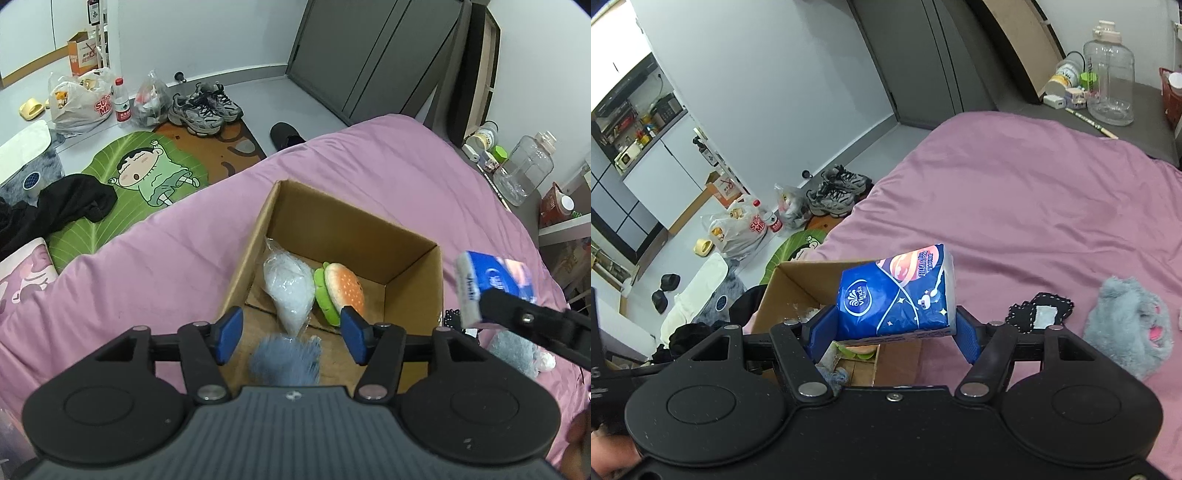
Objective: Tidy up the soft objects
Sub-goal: 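Open the right gripper dropping the tissue pack while the left releases the denim pad into the box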
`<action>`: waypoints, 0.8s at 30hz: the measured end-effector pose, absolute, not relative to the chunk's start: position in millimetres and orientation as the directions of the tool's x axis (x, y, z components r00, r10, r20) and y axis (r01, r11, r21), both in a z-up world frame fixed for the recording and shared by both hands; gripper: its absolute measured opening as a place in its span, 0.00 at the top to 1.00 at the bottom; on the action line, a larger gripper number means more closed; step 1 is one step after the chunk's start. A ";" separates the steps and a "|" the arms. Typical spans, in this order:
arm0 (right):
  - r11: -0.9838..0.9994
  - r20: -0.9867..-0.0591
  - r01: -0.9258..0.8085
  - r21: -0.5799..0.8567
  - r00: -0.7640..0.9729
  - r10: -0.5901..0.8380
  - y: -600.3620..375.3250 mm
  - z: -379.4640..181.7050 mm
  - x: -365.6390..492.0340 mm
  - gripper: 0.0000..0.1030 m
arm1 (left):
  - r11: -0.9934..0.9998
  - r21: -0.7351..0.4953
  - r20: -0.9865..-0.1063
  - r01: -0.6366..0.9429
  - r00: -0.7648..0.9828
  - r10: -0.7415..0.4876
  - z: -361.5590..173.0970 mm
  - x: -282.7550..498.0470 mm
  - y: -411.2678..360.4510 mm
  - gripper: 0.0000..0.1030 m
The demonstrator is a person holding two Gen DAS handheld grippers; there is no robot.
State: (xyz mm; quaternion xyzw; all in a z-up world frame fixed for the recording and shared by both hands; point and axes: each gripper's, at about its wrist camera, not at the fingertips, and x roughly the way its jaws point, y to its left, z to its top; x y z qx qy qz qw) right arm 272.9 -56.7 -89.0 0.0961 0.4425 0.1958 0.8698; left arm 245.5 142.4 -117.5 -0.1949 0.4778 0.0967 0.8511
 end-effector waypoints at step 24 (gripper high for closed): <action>0.923 -0.739 -0.224 0.313 0.553 0.385 -48.7 -81.5 267.7 0.35 | 0.904 -0.221 -0.835 -0.367 0.551 0.020 -92.7 224.6 157.1 0.40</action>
